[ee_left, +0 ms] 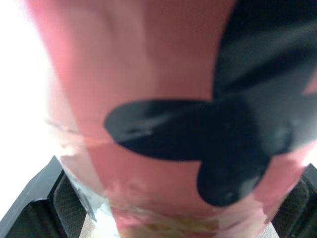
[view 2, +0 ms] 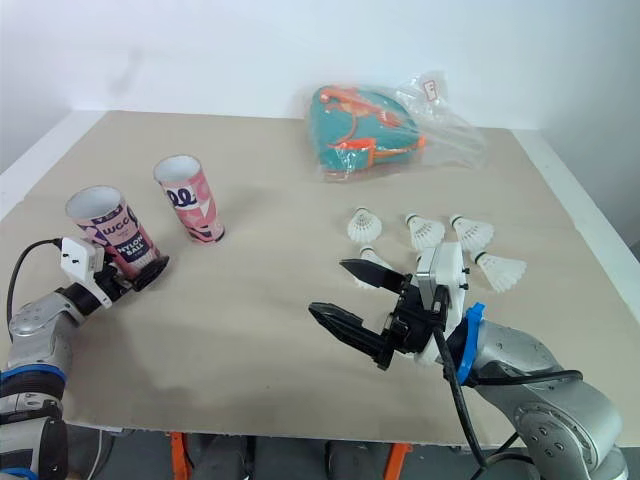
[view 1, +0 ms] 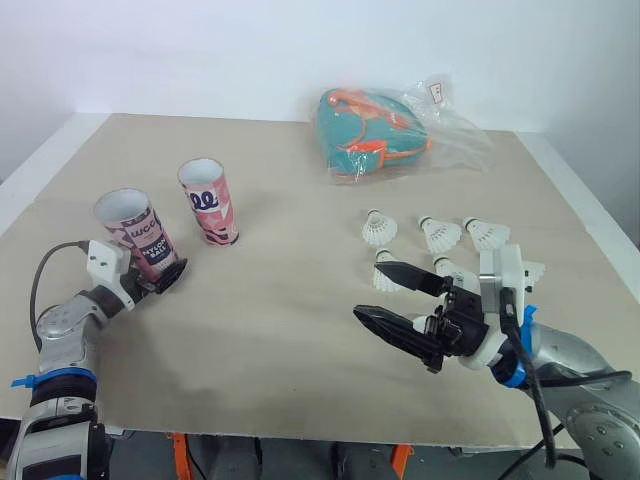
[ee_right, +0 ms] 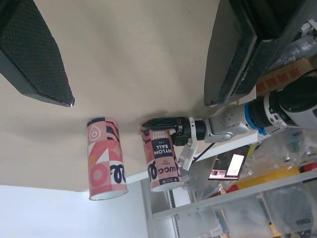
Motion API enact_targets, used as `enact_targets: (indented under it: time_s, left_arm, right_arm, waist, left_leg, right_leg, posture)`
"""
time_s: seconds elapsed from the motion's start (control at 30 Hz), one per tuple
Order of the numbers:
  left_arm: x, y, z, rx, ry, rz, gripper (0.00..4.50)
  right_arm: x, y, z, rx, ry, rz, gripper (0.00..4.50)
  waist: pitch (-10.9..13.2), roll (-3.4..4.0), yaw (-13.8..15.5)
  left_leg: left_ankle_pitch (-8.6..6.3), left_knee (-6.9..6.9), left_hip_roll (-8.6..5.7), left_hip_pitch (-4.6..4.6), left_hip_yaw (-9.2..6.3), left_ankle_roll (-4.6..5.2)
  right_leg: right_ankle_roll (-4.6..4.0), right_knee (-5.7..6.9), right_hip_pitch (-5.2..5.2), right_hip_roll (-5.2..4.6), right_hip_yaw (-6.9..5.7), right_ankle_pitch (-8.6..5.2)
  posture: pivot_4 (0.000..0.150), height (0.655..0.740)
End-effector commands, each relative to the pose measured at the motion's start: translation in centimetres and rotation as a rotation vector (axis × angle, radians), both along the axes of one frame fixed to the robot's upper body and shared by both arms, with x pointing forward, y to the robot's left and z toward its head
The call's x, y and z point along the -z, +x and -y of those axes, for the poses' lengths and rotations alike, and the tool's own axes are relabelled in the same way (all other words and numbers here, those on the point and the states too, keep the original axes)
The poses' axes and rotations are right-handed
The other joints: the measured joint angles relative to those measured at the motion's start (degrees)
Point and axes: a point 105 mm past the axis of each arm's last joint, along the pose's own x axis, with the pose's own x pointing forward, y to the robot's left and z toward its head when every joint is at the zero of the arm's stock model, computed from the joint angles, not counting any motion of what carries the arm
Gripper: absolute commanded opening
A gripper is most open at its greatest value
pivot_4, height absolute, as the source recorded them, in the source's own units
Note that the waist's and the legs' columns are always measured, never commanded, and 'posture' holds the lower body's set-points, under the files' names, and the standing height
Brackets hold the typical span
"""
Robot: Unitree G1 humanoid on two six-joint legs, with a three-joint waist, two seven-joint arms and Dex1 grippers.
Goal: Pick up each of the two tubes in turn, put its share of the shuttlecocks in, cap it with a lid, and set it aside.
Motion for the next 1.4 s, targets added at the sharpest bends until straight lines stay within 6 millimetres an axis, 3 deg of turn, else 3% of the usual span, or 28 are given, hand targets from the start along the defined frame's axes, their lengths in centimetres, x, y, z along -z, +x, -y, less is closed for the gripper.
enact_targets:
  time_s: [0.03,0.33,0.5,0.67,0.93,1.1,1.23,1.4]
  left_arm:
    - [-0.1,0.1,0.2,-0.011,-0.017,-0.003,3.74]
    - [-1.5,-0.1,1.9,0.020,-0.075,0.014,3.74]
    - [-3.2,-2.3,4.8,0.232,0.020,0.029,3.74]
    - [-4.7,-5.5,8.8,0.557,0.177,-0.009,3.74]
    - [-6.3,-7.2,12.5,0.895,0.319,-0.084,3.74]
    - [-4.7,-8.5,13.2,1.086,0.513,-0.242,3.74]
    - [-1.8,-7.7,11.2,1.123,0.780,-0.338,3.74]
    - [-2.5,-7.2,12.4,1.163,0.716,-0.291,3.74]
  right_arm:
    - [-1.1,-0.4,-0.1,-0.009,0.000,0.059,4.50]
    - [-0.6,-0.2,-0.1,0.013,-0.023,0.045,4.50]
    - [0.6,-0.4,0.4,0.070,-0.040,-0.009,4.50]
    - [2.4,-0.2,0.9,0.190,-0.064,-0.075,4.50]
    - [4.1,1.8,1.1,0.360,-0.108,-0.131,4.50]
    - [5.2,3.5,0.6,0.420,-0.151,-0.158,4.50]
    - [6.9,5.4,1.2,0.504,-0.160,-0.237,4.50]
    - [6.9,7.0,1.9,0.547,-0.168,-0.227,4.50]
  waist:
    - [0.00,0.00,0.00]
    - [0.01,-0.01,-0.04]
    - [0.04,-0.05,-0.11]
    - [0.09,-0.08,-0.16]
    - [0.15,-0.08,-0.31]
    - [0.17,-0.04,-0.58]
    - [0.23,0.07,-0.45]
    - [0.22,0.13,-0.39]
  left_leg:
    - [0.01,0.00,0.00,0.00,0.00,0.00]
    - [0.01,-0.02,-0.01,-0.04,-0.02,-0.02]
    - [-0.01,-0.08,0.00,-0.07,-0.03,-0.04]
    - [-0.01,-0.15,0.03,-0.07,-0.06,-0.05]
    - [0.01,-0.12,0.04,-0.09,0.02,-0.03]
    - [0.00,-0.16,0.06,-0.14,0.02,-0.03]
    - [-0.02,-0.26,0.08,-0.22,-0.06,-0.01]
    - [-0.09,-0.25,0.10,-0.26,-0.12,0.11]
  right_leg:
    - [0.00,0.00,0.00,0.00,-0.01,0.00]
    - [-0.02,-0.01,0.01,0.00,0.00,0.00]
    - [-0.08,-0.02,-0.02,0.00,0.00,-0.04]
    - [-0.19,-0.01,-0.08,0.01,-0.05,-0.09]
    - [-0.35,-0.01,-0.20,-0.01,-0.04,-0.24]
    - [-0.36,-0.01,-0.26,0.03,-0.02,-0.22]
    - [-0.38,0.05,-0.39,0.17,-0.01,-0.19]
    - [-0.41,0.09,-0.38,0.18,-0.08,-0.26]
  posture:
    - [0.150,0.7400]
    - [0.150,0.7400]
    - [0.150,0.7400]
    - [0.150,0.7400]
    - [0.150,0.7400]
    - [0.150,0.7400]
    - [0.150,0.7400]
    - [0.150,0.7400]
